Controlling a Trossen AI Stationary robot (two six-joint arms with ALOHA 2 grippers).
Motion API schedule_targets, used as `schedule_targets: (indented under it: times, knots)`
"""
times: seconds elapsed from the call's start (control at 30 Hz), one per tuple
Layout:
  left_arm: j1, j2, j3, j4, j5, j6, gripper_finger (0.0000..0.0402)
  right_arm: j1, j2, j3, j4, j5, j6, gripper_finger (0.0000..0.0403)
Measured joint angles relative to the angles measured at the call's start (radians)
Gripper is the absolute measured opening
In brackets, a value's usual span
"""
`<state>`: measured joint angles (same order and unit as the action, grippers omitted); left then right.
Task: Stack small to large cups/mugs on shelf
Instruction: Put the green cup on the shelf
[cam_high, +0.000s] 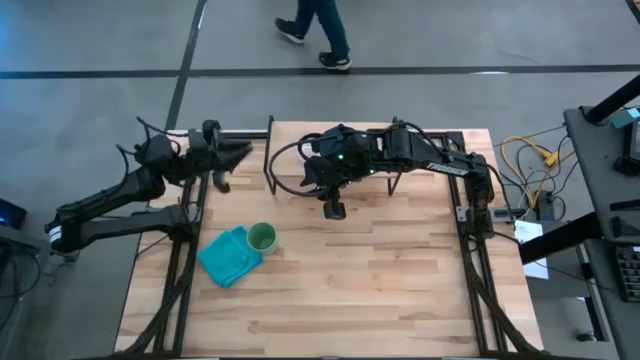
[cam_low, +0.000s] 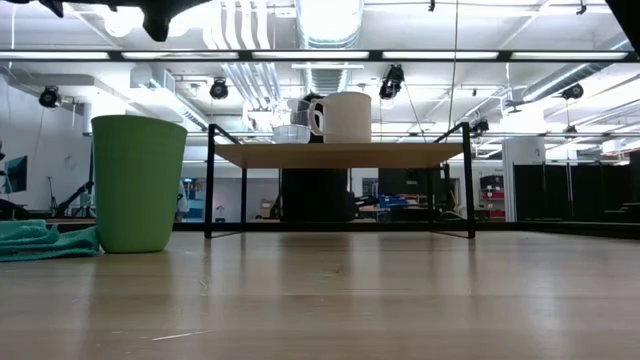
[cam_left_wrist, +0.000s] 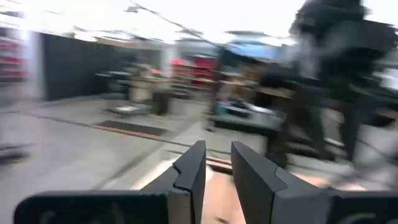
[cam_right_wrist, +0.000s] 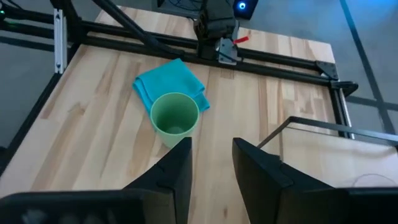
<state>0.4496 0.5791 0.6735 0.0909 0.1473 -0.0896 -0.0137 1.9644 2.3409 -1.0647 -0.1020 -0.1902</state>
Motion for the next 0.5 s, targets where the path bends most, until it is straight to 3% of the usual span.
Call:
schedule_targets:
  times: [0.13, 0.5]
  knots:
    - [-0.002, -0.015, 0.0, -0.102, 0.149, -0.019, 0.0063, 0.013, 0.0, -0.011, 0.001, 0.0, 0.007, 0.0109]
    - [-0.001, -0.082, 0.099, -0.773, 0.18, -0.088, 0.0063, 0.014, 0.001, -0.058, 0.004, 0.0, 0.026, 0.0109]
